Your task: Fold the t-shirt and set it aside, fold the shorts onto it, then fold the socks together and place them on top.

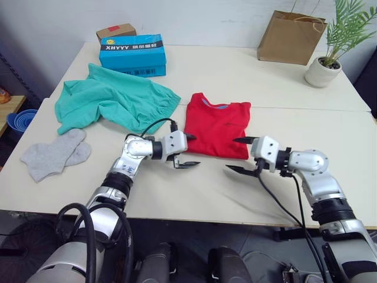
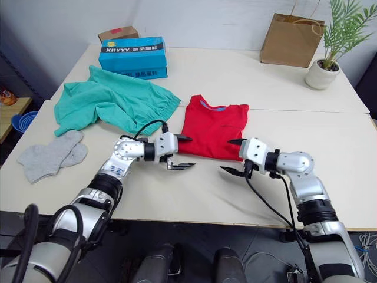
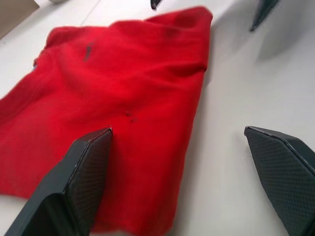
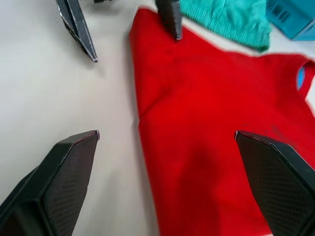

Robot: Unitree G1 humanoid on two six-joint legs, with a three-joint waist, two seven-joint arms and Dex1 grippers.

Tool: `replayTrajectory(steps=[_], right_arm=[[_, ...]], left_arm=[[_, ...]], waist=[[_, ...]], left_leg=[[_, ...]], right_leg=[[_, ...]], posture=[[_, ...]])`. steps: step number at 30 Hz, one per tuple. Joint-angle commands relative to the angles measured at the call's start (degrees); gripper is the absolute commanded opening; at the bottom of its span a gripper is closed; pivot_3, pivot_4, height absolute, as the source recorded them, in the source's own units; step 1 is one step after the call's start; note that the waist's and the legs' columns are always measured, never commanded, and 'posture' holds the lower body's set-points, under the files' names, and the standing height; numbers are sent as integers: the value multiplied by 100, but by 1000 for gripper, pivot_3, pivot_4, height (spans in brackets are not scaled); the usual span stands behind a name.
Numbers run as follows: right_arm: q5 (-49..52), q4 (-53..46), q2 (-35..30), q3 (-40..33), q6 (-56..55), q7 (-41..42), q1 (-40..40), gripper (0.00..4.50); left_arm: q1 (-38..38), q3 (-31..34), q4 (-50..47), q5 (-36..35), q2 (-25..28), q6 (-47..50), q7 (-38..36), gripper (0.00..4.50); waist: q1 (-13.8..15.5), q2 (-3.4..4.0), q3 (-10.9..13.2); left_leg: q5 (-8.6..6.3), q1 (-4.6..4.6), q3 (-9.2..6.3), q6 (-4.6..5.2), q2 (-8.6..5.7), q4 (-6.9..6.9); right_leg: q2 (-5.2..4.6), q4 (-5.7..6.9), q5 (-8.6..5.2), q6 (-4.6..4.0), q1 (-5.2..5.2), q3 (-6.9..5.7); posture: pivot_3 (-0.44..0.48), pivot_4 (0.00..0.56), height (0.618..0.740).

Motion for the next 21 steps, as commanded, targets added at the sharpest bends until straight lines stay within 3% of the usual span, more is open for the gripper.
replayTrajectory(steps=[1,4,9,14,16,21], right_arm=[[-343,401,33,32,-409,-383,-232,4313],[-606,757,60,132,-472,-643,-351,3599],[-694,872,78,171,-659,-820,-354,1844],[-303,214,48,66,-405,-529,68,85],[-26,-329,-101,62,-309,-193,403,0],[614,-1943,-714,-303,143,185,1532,0]], left_arm=[[-313,-79,324,286,46,-136,432,4313],[-461,-129,714,448,96,5,596,3641],[-496,80,902,105,18,282,92,2035],[134,212,-3,-392,197,557,-829,434],[550,229,-693,-629,315,669,-1150,53],[1890,393,-3162,-1379,722,1725,-1431,53]], waist=[[-10,0,0],[-29,0,0],[-28,-1,0],[-29,0,0],[-29,0,0],[-20,2,1]], left_leg=[[1,1,0,1,0,0],[4,5,-2,1,1,1],[4,14,-4,1,3,6],[4,13,-5,0,3,2],[2,12,-11,-2,6,1],[-2,6,-31,-8,7,-3]], right_leg=[[4,0,0,0,1,-1],[6,1,0,0,8,-5],[3,-2,0,0,16,-4],[2,1,0,0,15,-3],[-1,-1,0,0,16,-2],[-8,-12,-1,-2,23,25]], posture=[[0,150,740],[0,150,740],[0,150,740],[0,150,740],[0,150,740],[0,150,740]])
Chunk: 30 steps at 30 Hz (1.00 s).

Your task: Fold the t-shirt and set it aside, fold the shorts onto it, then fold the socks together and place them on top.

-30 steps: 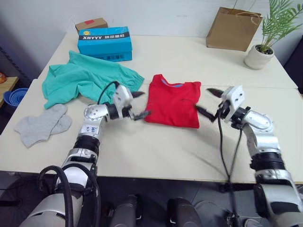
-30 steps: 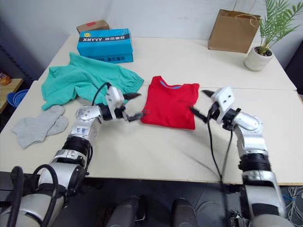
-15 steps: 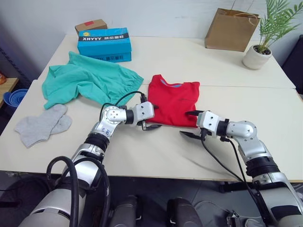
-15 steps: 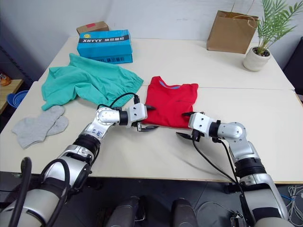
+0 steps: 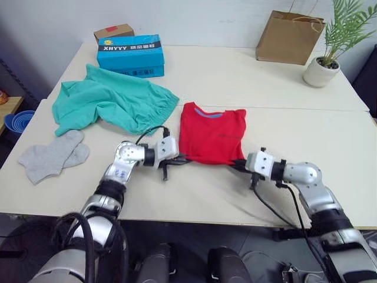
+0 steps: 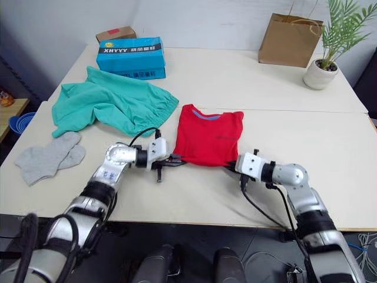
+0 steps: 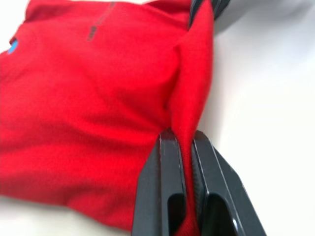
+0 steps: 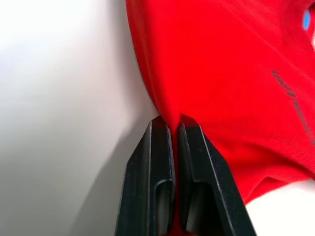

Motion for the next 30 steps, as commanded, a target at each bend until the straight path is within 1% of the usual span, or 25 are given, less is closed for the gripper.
replayTrajectory(steps=[1,5,8,9,10,11,13,15,17,19,20,21,23,24,25,28,30], right_arm=[[434,-1114,-532,-463,305,205,658,0],[748,-2266,-789,-770,769,45,1586,0],[900,-3078,-757,-907,1081,-178,2232,0],[743,-3206,-714,-899,1065,-318,2422,0],[617,-3281,-691,-885,1052,-422,2542,0],[575,-3338,-692,-869,1045,-457,2682,0],[754,-3443,-702,-904,1298,-488,2876,0],[785,-3439,-709,-962,1310,-520,2963,0],[793,-3355,-845,-1028,1196,-359,3074,517],[993,-3354,-962,-1112,1298,-154,3185,1113],[1075,-3383,-1001,-1158,1325,-85,3236,1442],[1258,-3506,-1096,-1214,1485,51,3351,1789],[1907,-3922,-1330,-1451,1991,369,3611,2547],[2156,-4070,-1403,-1553,2206,442,3672,2839],[2551,-4196,-1536,-1710,2602,498,3631,3240],[3339,-4287,-1740,-1887,3484,541,3233,3247],[3391,-4276,-1524,-1655,3676,345,2721,2794]], left_arm=[[741,148,-1696,-452,308,716,-33,53],[1683,164,-3175,-579,618,1209,167,53],[2142,236,-3927,-761,855,1547,217,53],[2324,338,-4076,-844,958,1608,248,53],[2445,405,-4169,-904,1036,1651,281,53],[2669,418,-4293,-871,1219,1492,197,53],[3044,420,-4530,-875,1462,1373,99,53],[3224,431,-4628,-883,1547,1364,205,53],[3316,464,-4669,-928,1602,1442,305,0],[3368,499,-4693,-993,1655,1520,346,564],[3386,537,-4707,-1037,1679,1578,373,771],[3417,584,-4769,-1145,1768,1795,331,1097],[3526,755,-4967,-1464,2122,2617,204,1754],[3567,814,-5064,-1599,2270,2926,159,2032],[3645,983,-5257,-2045,2510,3437,-10,2417],[3751,1429,-5620,-3106,2976,4465,-367,3337],[3665,1615,-5610,-3567,3155,4987,-468,3383]], waist=[[12,3,2],[19,4,3],[32,5,3],[38,5,3],[41,5,3],[42,5,3],[29,6,2],[32,7,2],[62,6,2],[128,7,3],[151,8,3],[161,7,3],[169,10,5],[164,10,5],[158,9,5],[115,10,9],[121,11,9]], left_leg=[[0,-9,-3,0,0,1],[-6,9,-21,-2,-2,-2],[-39,46,-33,-33,-1,-12],[-47,72,-34,-41,-1,-16],[-53,78,-33,-41,-1,-19],[-53,79,-33,-41,-1,-23],[-54,82,-30,-43,0,-29],[-52,85,-25,-45,-1,-53],[-50,85,-25,-46,-2,-61],[-49,85,-25,-46,-2,-62],[-49,86,-23,-46,-2,-62],[-49,85,-23,-45,-2,-63],[-50,85,-24,-43,-2,-63],[-51,84,-24,-40,-2,-66],[-51,85,-26,-40,-1,-73],[-56,88,-27,-28,1,-77],[-57,90,-28,-25,3,-78]], right_leg=[[-3,-7,0,0,-2,1],[-20,-47,-1,-3,24,-5],[-22,-59,-5,-10,63,-15],[-22,-66,-5,-10,86,-15],[-22,-74,-7,-13,94,-14],[-22,-82,-7,-13,95,-13],[-21,-89,-8,-14,95,-11],[-22,-101,-8,-14,93,-8],[-21,-104,-8,-14,91,-10],[-20,-105,-8,-14,90,-12],[-20,-105,-8,-14,90,-12],[-21,-106,-8,-14,90,-12],[-22,-107,-8,-14,92,-11],[-22,-108,-8,-14,90,-10],[-22,-111,-8,-14,91,-11],[-22,-113,-10,-18,90,-6],[-23,-115,-12,-23,89,-5]], posture=[[0,150,740],[0,150,740],[0,150,740],[0,150,740],[0,150,740],[0,150,740],[0,150,740],[0,150,740],[0,150,740],[0,150,740],[0,150,740],[0,150,740],[0,150,740],[0,150,740],[0,150,740],[0,150,740],[0,150,740]])
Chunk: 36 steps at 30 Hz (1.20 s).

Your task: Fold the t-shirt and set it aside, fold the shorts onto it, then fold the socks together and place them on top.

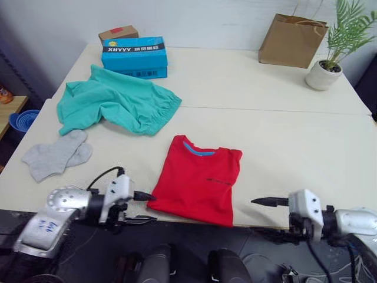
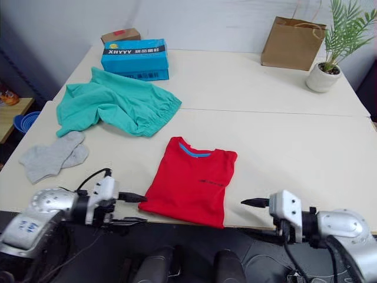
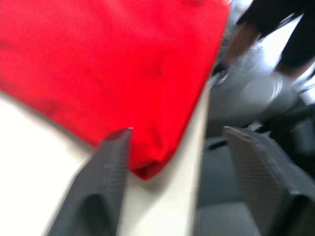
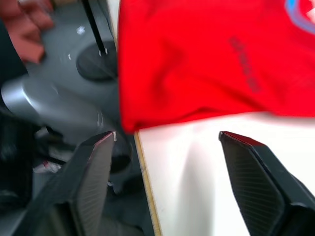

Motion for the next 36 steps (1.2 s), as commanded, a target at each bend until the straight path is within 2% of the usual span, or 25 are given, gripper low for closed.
replayTrajectory(steps=[1,2,4,5,6,8,10,14,17,20,24,30,32,36], right_arm=[[373,-183,260,177,454,-230,-649,2532],[374,-198,385,289,552,-334,-818,2227],[-52,-154,887,865,550,-689,-1264,1542],[-338,-96,1140,1164,546,-909,-1462,1142],[-626,-8,1390,1421,477,-1081,-1607,840],[-1087,166,1811,1901,409,-1333,-1823,56],[-1468,346,2135,2284,356,-1537,-1937,0],[-2056,803,2508,2650,103,-1820,-1923,0],[-2190,1156,2603,2530,-219,-1851,-1853,0],[-2069,1638,2631,2088,-608,-1861,-1908,0],[-1657,2430,2853,1286,-602,-2132,-2231,0],[-2189,3711,2760,901,-1013,-2559,-2946,0],[-2067,3785,2815,779,-1091,-2495,-3091,0],[-1554,3119,3022,835,-990,-2015,-3184,0]], left_arm=[[-74,370,-196,-943,227,904,-222,3383],[-186,406,-181,-1059,242,1041,-191,3383],[-862,308,138,-1007,-156,956,155,3383],[-1181,205,318,-853,-390,821,345,2981],[-1402,14,466,-579,-543,596,391,2791],[-1694,-492,851,101,-862,-171,313,2094],[-1928,-920,1318,631,-1261,-927,306,1423],[-2323,-1290,2293,1183,-2023,-1855,439,125],[-2535,-1469,3030,1583,-2305,-2431,477,54],[-2498,-1471,3359,1696,-2411,-2604,482,54],[-2209,-1375,3348,1694,-2412,-2606,544,54],[-1828,-1168,2954,1423,-2394,-2200,642,54],[-1828,-1033,2713,1190,-2432,-1933,693,54],[-2128,-741,2229,596,-2505,-1137,787,54]], waist=[[13,1,0],[20,4,2],[65,3,2],[106,2,2],[136,2,2],[143,3,1],[157,3,1],[168,-1,0],[166,-2,0],[123,-3,-1],[46,-3,-1],[-17,-2,-2],[-24,-2,-2],[-32,-2,-1]], left_leg=[[0,3,-1,-1,0,-3],[2,2,-1,-4,0,-6],[7,0,-2,-14,0,-14],[22,0,-9,-38,-2,-18],[26,-2,-13,-44,-2,-16],[31,-9,-3,-47,-7,-18],[41,-6,17,-21,-12,-24],[47,-13,34,-7,-10,-20],[48,-12,34,-3,-10,-13],[48,-1,39,-4,-4,-14],[49,0,35,-6,0,-16],[51,6,29,-9,2,-16],[52,6,28,-9,3,-16],[53,-1,25,-8,3,-15]], right_leg=[[0,0,-3,-5,0,0],[0,0,-5,-9,-2,-1],[0,1,-7,-14,-9,-4],[0,0,-7,-14,-9,-12],[3,3,-8,-14,-10,-16],[5,9,-7,-12,-15,-14],[17,9,-4,-6,-17,-7],[44,14,1,2,-23,-7],[39,8,1,3,-23,-6],[32,12,1,2,-21,-3],[29,19,2,1,-22,7],[28,27,2,0,-20,9],[27,28,2,0,-20,9],[27,28,2,0,-22,8]], posture=[[0,150,740],[0,150,740],[0,150,740],[0,150,740],[0,150,740],[0,150,740],[0,150,740],[0,150,740],[0,150,740],[0,150,740],[0,150,740],[0,150,740],[0,150,740],[0,150,740]])
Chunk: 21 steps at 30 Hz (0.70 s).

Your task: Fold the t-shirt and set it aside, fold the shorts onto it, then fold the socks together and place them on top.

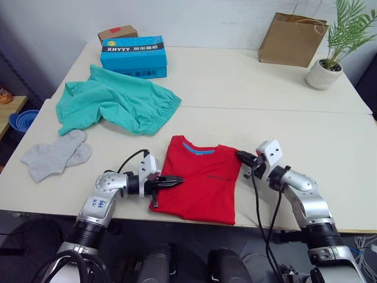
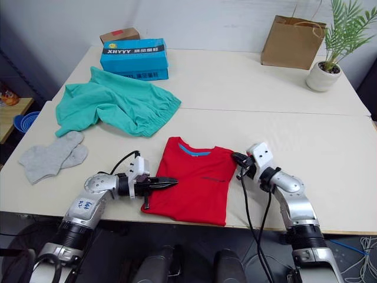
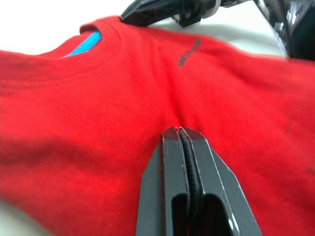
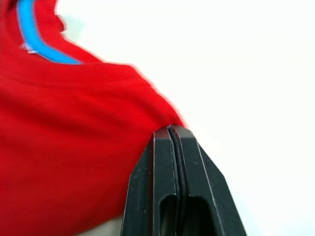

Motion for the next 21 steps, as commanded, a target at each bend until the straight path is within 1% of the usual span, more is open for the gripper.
replayTrajectory(steps=[1,2,4,6,7,9,12,14,16,17,18,20,21], right_arm=[[474,-791,198,24,99,361,-116,0],[512,-1000,253,182,168,491,-86,0],[113,-1142,354,659,31,565,-32,0],[-522,-909,309,967,-499,466,-38,0],[-725,-769,298,1017,-703,370,-63,0],[-741,-483,422,885,-759,102,-106,0],[-785,-119,367,606,-1037,-147,-62,0],[-636,-93,260,347,-999,-171,37,0],[-109,-457,113,-45,-734,57,267,0],[491,-951,-7,-291,-196,245,477,0],[1040,-1494,-161,-518,227,426,710,168],[1674,-2331,-591,-758,1155,561,1116,587],[2006,-2708,-872,-898,1660,569,1336,952]], left_arm=[[-346,256,-432,-423,-83,431,102,54],[-502,254,-286,-348,-153,360,162,54],[-898,119,353,119,-348,-123,417,54],[-1175,81,988,500,-548,-555,794,54],[-1277,110,1250,597,-633,-670,951,54],[-1518,176,1961,822,-761,-1003,1242,54],[-1590,168,2408,905,-842,-1290,1166,54],[-1514,92,2378,915,-813,-1356,956,54],[-1333,29,2043,801,-689,-1234,590,54],[-1211,95,1664,567,-618,-1057,378,54],[-1081,180,1250,357,-527,-964,201,17],[-855,216,576,221,-243,-792,-37,0],[-723,225,152,104,-20,-576,-190,180]], waist=[[-2,0,0],[6,0,0],[34,0,0],[46,-2,-2],[50,-2,-1],[55,-3,-1],[51,-3,-1],[47,-3,-1],[53,-3,-1],[53,-3,-1],[53,-2,0],[48,0,1],[39,0,1]], left_leg=[[0,0,0,0,0,0],[1,0,-1,1,0,0],[1,1,-3,1,-1,2],[1,3,-2,1,-2,3],[0,3,0,1,-5,2],[0,0,5,4,-9,2],[3,-4,9,8,-10,5],[4,-3,8,8,-8,6],[4,-3,7,7,-7,6],[4,-3,5,7,-8,5],[4,-4,5,7,-7,4],[1,-8,-4,4,-4,0],[0,-7,-7,3,-2,-3]], right_leg=[[0,0,0,0,0,1],[0,1,0,0,0,-1],[1,1,0,0,3,-2],[5,1,0,0,5,-4],[6,1,0,0,3,-4],[10,16,1,3,0,-7],[10,30,2,5,-4,-20],[9,30,2,4,-2,-22],[8,29,2,4,-1,-21],[6,28,2,4,0,-18],[5,27,2,4,0,-14],[-2,10,2,4,1,-3],[-2,1,2,3,6,-4]], posture=[[0,150,740],[0,150,740],[0,150,740],[0,150,740],[0,150,740],[0,150,740],[0,150,740],[0,150,740],[0,150,740],[0,150,740],[0,150,740],[0,150,740],[0,150,740]])
